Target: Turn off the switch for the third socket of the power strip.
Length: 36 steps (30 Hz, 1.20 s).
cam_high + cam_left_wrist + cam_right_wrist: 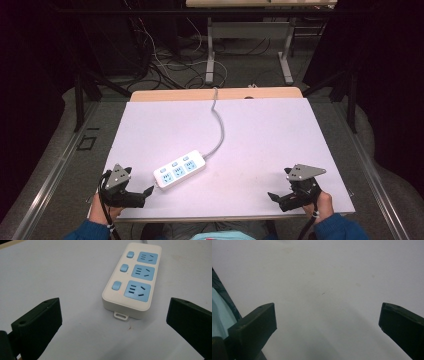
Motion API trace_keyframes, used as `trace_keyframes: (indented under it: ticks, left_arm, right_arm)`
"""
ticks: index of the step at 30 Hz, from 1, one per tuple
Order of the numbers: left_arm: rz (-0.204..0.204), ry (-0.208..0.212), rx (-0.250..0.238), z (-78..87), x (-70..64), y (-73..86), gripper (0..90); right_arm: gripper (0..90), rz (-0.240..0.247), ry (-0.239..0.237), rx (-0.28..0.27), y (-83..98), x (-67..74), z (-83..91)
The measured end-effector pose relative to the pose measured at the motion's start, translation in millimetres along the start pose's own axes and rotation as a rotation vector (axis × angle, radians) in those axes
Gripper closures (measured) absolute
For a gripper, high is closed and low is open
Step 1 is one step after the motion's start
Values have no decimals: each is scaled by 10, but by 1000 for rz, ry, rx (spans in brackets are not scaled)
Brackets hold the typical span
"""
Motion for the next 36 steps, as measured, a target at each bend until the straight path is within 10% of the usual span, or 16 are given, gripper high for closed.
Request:
trace_keyframes:
  ticks: [36]
  left_arm:
    - [10,-12,-26,-24,23,-152,0]
  right_arm:
    - [0,-7,-2,19,21,10,-26]
Point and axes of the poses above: each handheld gripper's, and its own axes: z roughly backward along the jaws, y roughly out of its underside, x roughly to its left, the point moved 5 cm from there along -z, roughly forward along the jaws, and after that the axes turned 9 degrees about -x, right-handed, at the moved point
